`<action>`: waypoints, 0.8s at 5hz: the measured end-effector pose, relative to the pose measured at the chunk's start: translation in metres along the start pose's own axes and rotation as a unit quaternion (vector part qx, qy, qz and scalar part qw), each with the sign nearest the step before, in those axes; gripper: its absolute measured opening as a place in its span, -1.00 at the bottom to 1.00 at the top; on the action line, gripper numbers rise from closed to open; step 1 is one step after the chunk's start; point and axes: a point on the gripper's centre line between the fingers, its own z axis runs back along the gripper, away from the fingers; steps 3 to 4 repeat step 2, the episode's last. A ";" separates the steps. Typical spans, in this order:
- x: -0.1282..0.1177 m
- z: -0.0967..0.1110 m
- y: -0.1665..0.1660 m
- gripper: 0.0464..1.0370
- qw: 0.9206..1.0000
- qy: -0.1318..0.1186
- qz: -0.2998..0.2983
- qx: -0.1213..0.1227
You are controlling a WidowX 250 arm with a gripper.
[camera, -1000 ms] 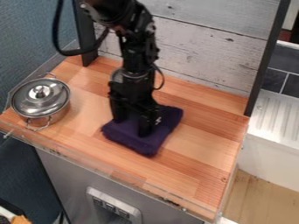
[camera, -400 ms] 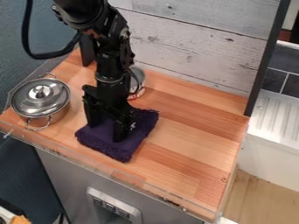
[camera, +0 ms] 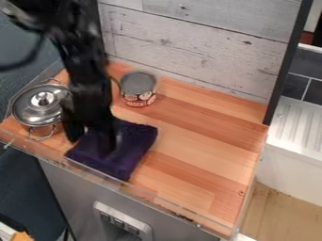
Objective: Move the purple cloth to the middle lower side of the table
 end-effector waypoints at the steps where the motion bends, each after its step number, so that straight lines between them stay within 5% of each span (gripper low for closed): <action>1: -0.003 0.016 0.003 0.92 1.000 -0.023 -0.008 -0.012; 4: -0.006 0.016 0.004 0.92 1.000 -0.012 -0.007 -0.008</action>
